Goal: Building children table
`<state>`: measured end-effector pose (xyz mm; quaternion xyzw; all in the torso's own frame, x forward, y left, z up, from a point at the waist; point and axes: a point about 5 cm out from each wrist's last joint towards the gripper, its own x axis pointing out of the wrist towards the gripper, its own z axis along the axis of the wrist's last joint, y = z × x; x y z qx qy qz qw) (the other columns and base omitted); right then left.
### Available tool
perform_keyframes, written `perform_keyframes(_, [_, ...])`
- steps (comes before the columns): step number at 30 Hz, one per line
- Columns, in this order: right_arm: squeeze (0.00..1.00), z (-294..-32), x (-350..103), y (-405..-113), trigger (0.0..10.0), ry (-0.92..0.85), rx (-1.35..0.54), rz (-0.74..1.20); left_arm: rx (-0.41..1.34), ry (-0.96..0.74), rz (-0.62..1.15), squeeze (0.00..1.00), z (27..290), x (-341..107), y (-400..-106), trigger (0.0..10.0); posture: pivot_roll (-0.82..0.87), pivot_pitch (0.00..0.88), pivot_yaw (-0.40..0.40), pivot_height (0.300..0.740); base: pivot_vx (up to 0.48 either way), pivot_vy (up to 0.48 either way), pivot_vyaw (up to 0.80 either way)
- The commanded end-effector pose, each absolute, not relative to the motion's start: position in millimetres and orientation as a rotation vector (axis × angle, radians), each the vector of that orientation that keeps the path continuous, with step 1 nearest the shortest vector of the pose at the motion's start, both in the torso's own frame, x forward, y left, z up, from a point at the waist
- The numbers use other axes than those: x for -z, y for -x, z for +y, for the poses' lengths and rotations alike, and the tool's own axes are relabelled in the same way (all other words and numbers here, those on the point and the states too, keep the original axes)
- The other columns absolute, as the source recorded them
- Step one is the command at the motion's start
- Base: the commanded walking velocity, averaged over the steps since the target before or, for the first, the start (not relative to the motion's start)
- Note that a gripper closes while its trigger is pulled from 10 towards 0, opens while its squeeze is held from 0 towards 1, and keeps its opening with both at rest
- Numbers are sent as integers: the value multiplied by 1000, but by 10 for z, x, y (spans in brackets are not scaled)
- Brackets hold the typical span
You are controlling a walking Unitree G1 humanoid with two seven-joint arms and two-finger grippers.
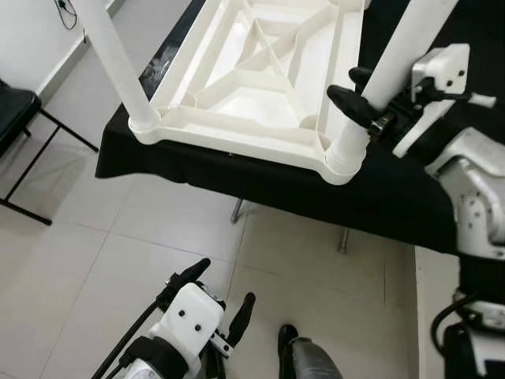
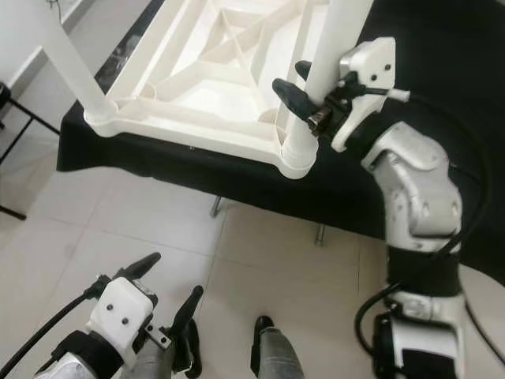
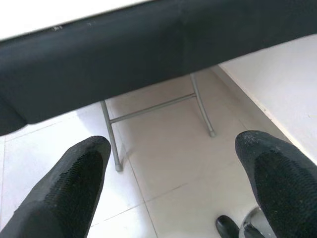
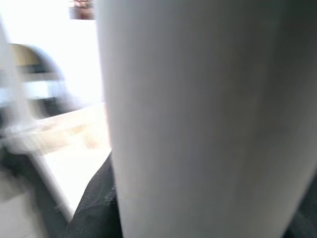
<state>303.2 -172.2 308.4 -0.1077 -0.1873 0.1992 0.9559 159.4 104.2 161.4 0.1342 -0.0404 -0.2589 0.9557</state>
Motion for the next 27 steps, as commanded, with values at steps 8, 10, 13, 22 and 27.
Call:
perform_keyframes(8, [0, -1574, -2327, -3101, 10000, 155, -60, 16, 529, -284, -65, 0, 1046, -1546, -1613, 10000, 47, 402, 9, 740, 0, 0, 0])
perform_keyframes(10, [0, -1528, -2336, -3119, 10000, 141, -57, 19, 527, -285, -67, 0, 1049, -1544, -1621, 10000, 46, 400, 9, 740, 0, 0, 0])
perform_keyframes(13, [0, -1515, -2357, -3129, 10000, 137, -45, 18, 527, -286, -67, 0, 1051, -1541, -1625, 10000, 45, 398, 8, 740, 0, 0, 0])
perform_keyframes(22, [0, -1570, -2622, -3178, 10000, 84, -46, -67, 526, -286, -71, 0, 1044, -1535, -1638, 10000, 43, 393, 8, 740, 0, 0, 0])
perform_keyframes(27, [0, -1637, -2741, -3233, 10000, 98, -75, -98, 527, -286, -71, 0, 1040, -1531, -1644, 10000, 39, 390, 7, 740, 0, 0, 0])
